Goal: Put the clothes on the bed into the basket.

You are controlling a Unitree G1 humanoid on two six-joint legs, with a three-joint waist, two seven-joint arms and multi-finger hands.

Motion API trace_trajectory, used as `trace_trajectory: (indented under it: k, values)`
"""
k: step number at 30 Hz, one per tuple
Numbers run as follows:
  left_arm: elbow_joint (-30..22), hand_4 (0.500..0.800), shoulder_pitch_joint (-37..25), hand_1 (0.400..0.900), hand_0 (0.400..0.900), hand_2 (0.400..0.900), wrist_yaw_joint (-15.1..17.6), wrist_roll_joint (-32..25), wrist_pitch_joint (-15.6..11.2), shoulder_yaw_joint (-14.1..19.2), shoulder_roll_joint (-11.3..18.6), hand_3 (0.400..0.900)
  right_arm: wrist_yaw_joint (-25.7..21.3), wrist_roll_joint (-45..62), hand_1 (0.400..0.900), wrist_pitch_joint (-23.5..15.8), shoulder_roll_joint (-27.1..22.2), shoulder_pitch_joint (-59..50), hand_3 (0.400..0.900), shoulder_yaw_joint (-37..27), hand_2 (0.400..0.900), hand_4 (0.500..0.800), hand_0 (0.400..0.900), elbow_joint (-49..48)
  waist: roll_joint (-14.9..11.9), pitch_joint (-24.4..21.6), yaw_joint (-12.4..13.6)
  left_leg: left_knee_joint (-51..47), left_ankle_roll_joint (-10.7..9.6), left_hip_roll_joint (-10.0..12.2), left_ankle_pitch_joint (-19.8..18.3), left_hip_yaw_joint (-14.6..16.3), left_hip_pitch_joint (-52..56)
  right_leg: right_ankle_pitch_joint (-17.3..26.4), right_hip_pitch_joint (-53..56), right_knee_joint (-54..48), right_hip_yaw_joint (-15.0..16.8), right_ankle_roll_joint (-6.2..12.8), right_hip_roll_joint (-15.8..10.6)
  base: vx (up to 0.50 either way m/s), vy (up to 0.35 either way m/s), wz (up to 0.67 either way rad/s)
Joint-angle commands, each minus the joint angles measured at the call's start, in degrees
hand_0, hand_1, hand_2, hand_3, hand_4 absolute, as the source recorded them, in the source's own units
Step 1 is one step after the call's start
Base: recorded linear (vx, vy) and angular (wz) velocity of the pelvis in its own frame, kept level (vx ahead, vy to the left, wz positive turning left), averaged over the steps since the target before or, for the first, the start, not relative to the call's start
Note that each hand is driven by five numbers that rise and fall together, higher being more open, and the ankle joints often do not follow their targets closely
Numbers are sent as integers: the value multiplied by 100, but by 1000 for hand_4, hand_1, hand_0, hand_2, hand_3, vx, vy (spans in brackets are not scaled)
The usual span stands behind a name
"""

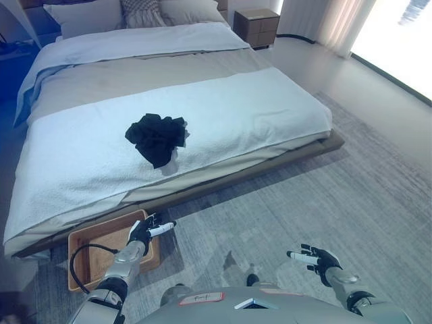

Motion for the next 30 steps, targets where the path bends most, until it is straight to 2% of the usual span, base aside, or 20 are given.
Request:
trace_trajectory:
  k: [1, 30]
  values:
    - [300, 800, -765, 900, 900, 900, 98, -5, -433, 66, 216, 900, -93, 139, 900, -353, -218, -467, 900, 203, 900, 800, 900, 134, -127, -46, -27, 21, -3, -213, -27, -93, -158, -64, 86, 71, -577, 82, 13, 0, 0, 0]
    - [269, 800, -814, 900, 900, 900, 98, -78, -458, 62, 216, 900, -74, 174, 900, -343, -222, -523, 900, 203, 900, 800, 900, 159, -168, 6, -30, 21, 48, -289, -89, -68, -158, -34, 24, 106, -526, 117, -54, 0, 0, 0]
